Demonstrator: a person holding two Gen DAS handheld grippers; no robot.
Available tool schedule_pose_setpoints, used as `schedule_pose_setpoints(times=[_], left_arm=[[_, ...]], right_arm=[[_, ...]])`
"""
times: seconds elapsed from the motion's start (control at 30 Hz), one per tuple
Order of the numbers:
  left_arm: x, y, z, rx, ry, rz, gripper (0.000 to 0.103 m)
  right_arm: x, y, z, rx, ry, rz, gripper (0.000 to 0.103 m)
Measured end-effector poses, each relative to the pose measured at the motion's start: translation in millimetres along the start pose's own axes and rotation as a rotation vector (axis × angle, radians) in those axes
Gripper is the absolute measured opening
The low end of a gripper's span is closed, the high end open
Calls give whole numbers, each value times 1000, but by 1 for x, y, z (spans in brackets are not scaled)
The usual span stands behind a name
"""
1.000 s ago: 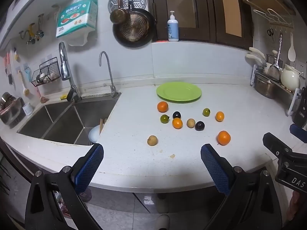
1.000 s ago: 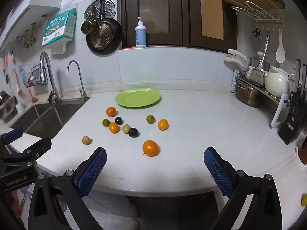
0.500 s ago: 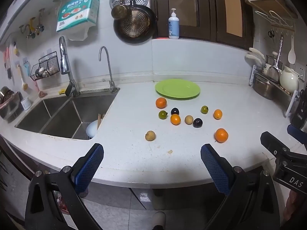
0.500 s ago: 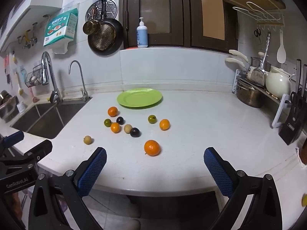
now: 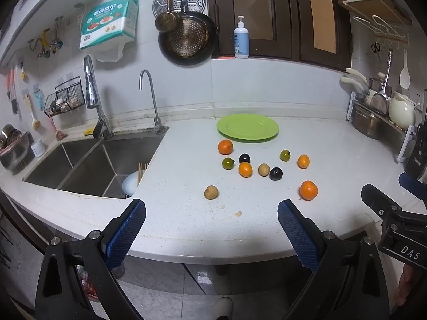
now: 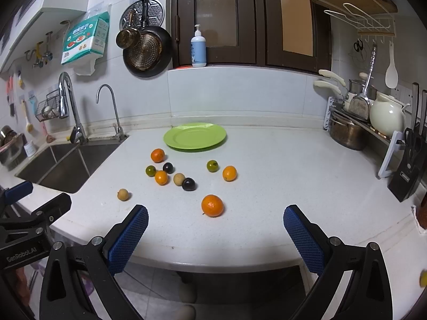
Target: Organize fruits
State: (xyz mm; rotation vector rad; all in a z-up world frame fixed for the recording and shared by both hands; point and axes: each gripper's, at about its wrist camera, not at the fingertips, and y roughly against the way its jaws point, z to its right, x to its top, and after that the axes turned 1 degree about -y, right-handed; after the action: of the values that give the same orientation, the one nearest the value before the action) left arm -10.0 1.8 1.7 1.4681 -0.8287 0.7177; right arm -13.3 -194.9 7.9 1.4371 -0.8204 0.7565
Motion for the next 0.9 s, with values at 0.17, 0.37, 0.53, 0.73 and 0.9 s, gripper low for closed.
schedule_pose_setpoints(times=[0.17,0.37,0.53,0.73,0.9], left_arm=[[0,3,-1,10,-4,10,101],[2,6,-1,15,-5,17,101],[2,6,-2,17,-4,17,101],[2,6,-2,19,-6,17,101],[3,6,-1,22,-11,17,101]], right_arm=[[1,0,0,-1,3,3,102],[1,1,-1,1,4,7,102],[1,1,-1,1,5,7,102],[1,2,-2,-1,6,8,102],[2,2,-2,-1,3,6,102]])
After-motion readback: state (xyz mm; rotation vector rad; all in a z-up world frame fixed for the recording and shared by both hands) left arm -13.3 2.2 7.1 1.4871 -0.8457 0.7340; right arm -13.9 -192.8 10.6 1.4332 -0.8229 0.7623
